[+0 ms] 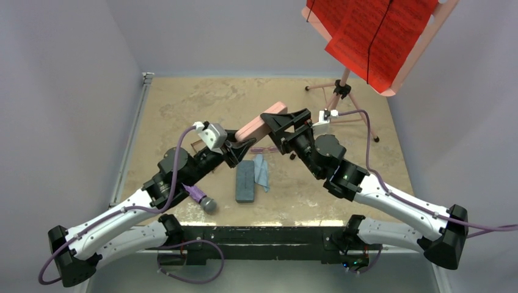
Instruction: Organize the sunglasses
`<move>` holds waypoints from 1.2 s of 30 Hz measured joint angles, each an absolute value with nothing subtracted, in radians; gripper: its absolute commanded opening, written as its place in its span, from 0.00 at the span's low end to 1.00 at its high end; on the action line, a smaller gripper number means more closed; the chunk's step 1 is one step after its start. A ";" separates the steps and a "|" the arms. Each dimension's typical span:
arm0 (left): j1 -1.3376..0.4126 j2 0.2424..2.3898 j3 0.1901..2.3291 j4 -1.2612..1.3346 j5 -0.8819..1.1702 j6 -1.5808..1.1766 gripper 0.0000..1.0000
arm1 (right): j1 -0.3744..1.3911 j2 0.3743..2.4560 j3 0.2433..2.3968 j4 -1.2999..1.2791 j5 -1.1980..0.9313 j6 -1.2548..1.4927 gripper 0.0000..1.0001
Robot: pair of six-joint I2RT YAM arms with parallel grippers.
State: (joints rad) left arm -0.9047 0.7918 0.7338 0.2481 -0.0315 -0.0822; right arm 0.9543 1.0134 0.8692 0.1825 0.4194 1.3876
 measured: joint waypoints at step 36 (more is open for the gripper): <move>-0.810 0.786 0.665 0.189 0.532 -0.794 1.00 | 0.888 0.691 0.612 0.165 -0.407 0.528 0.08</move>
